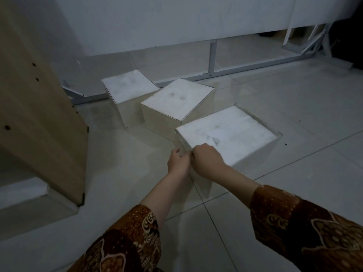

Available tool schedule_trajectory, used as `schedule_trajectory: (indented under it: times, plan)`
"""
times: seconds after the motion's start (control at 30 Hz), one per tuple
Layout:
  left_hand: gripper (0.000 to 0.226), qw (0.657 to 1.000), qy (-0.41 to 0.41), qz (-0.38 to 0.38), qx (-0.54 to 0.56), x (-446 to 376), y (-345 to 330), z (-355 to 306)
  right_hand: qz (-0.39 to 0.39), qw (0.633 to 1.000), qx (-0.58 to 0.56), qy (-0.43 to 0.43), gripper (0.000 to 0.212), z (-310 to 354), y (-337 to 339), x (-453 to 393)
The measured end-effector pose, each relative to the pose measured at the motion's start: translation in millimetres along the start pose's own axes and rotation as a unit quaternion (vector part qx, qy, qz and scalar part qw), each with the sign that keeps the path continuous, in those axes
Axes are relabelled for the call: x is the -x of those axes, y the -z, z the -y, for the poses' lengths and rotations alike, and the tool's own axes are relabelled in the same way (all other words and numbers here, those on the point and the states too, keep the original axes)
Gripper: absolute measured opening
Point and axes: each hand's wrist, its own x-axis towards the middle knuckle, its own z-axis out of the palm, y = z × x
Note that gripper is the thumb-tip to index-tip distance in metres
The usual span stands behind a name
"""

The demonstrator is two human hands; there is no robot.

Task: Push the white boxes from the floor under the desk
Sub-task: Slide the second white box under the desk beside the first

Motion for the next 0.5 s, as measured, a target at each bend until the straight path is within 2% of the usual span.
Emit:
schedule_trajectory:
  times: [0.1, 0.2, 0.27, 0.3, 0.4, 0.5]
  plan:
    - [0.059, 0.999, -0.021, -0.001, -0.032, -3, 7, 8, 0.029, 0.991, -0.127, 0.003, 0.033, 2, 6, 3]
    - [0.047, 0.993, -0.075, -0.004, -0.090, -6, 13, 11, -0.043, 0.980, -0.192, -0.029, 0.025, -20, 15, -7]
    - [0.045, 0.991, -0.094, -0.004, -0.097, -6, 11, 12, -0.107, 0.978, -0.160, -0.081, 0.025, -53, 19, -17]
    - [0.046, 0.990, -0.101, -0.005, -0.098, -5, 8, 13, -0.120, 0.975, -0.137, -0.123, 0.033, -74, 20, -22]
    - [0.042, 0.983, -0.131, -0.007, -0.126, -7, 3, 20, -0.086, 0.957, -0.050, -0.274, 0.059, -136, 15, -24]
    - [0.041, 0.976, -0.149, -0.013, -0.156, -11, 1, 26, -0.070, 0.943, -0.035, -0.325, 0.071, -162, 7, -19]
